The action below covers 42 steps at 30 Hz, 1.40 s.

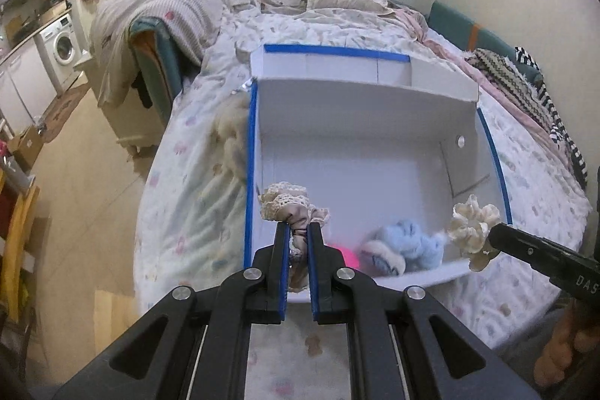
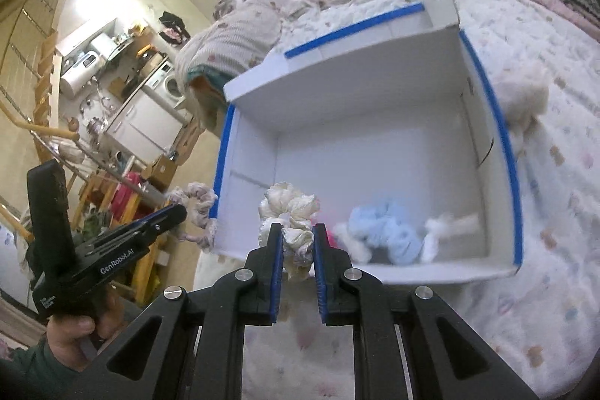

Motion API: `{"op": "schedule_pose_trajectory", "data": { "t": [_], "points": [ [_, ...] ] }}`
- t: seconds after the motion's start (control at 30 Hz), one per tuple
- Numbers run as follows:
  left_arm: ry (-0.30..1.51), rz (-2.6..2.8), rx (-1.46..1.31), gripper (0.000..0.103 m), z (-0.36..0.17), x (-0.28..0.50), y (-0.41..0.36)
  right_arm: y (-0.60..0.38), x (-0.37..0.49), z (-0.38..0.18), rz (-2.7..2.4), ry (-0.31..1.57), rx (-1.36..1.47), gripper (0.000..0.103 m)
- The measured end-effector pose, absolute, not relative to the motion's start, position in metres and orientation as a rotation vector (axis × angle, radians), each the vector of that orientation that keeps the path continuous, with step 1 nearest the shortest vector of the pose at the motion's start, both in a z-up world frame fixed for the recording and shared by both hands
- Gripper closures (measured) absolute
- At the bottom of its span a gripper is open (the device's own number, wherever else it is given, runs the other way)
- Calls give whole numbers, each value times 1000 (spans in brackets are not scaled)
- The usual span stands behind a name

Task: Organize soft objects
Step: 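Carry both scrunchies over the box and lower them inside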

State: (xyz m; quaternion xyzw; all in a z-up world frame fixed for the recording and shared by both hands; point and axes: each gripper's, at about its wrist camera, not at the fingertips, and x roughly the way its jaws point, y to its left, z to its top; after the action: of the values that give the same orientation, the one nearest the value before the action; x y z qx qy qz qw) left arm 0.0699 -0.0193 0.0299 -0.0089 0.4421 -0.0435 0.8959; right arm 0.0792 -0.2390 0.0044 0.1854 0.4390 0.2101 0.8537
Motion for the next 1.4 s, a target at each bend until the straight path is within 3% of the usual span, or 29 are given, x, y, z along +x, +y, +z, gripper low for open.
{"op": "schedule_pose_trajectory", "data": {
  "t": [0.27, 0.53, 1.4],
  "points": [
    [912, -104, 24, 95, 29, 109, -38, -257, 114, 3, 389, 890, 411, 86],
    [935, -73, 72, 95, -7, 131, -41, -265, 131, -20, 346, 912, 430, 86],
    [1024, -115, 65, 92, -51, 146, -49, -237, 151, -59, 337, 1047, 292, 86]
  ]
}}
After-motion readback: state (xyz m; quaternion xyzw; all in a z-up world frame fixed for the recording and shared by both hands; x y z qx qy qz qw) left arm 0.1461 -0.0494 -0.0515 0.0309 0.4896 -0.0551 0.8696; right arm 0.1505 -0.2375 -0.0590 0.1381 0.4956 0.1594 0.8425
